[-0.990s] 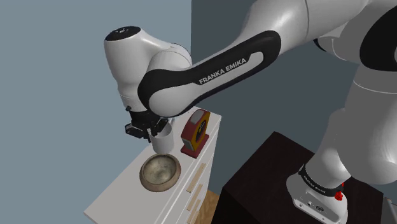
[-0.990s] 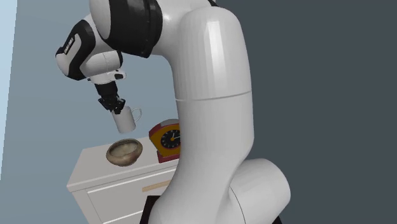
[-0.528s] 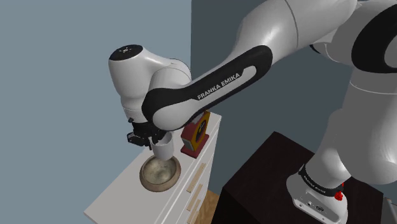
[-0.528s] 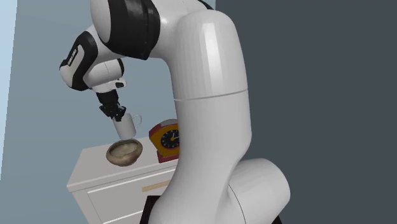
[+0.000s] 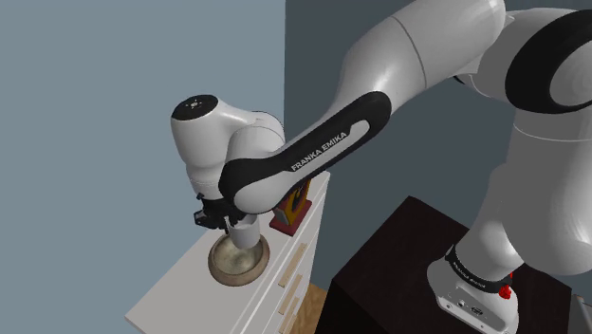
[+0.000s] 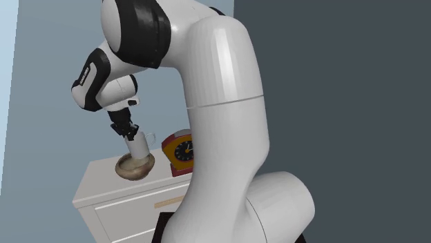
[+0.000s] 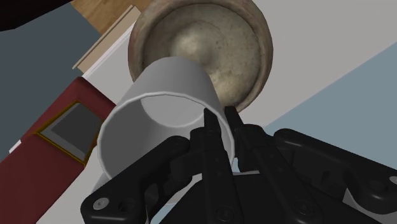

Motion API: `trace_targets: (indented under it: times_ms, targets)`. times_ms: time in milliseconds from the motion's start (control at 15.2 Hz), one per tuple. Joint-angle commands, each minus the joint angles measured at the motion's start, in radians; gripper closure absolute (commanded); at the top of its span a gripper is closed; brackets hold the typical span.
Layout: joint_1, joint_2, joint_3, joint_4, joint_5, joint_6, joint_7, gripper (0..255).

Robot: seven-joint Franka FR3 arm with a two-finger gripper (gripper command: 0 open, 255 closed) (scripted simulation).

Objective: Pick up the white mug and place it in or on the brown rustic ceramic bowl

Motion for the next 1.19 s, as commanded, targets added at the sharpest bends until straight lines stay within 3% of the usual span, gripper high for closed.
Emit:
trace_targets:
  times_ms: [0,462,528,858,1122]
  targets:
    - [0.001,0.012,-0.003,-0.008,-0.006,0.019,0.004,255]
    - [0.001,0.012,-0.003,-0.008,-0.006,0.019,0.004,255]
    - [0.001,0.012,-0.003,-0.008,-0.006,0.019,0.004,0]
    - [0.001,0.012,-0.003,-0.007,-0.006,0.019,0.004,0]
    - [-0.003,-0.05,0.012,0.038,0.026,-0.084,-0.016,0]
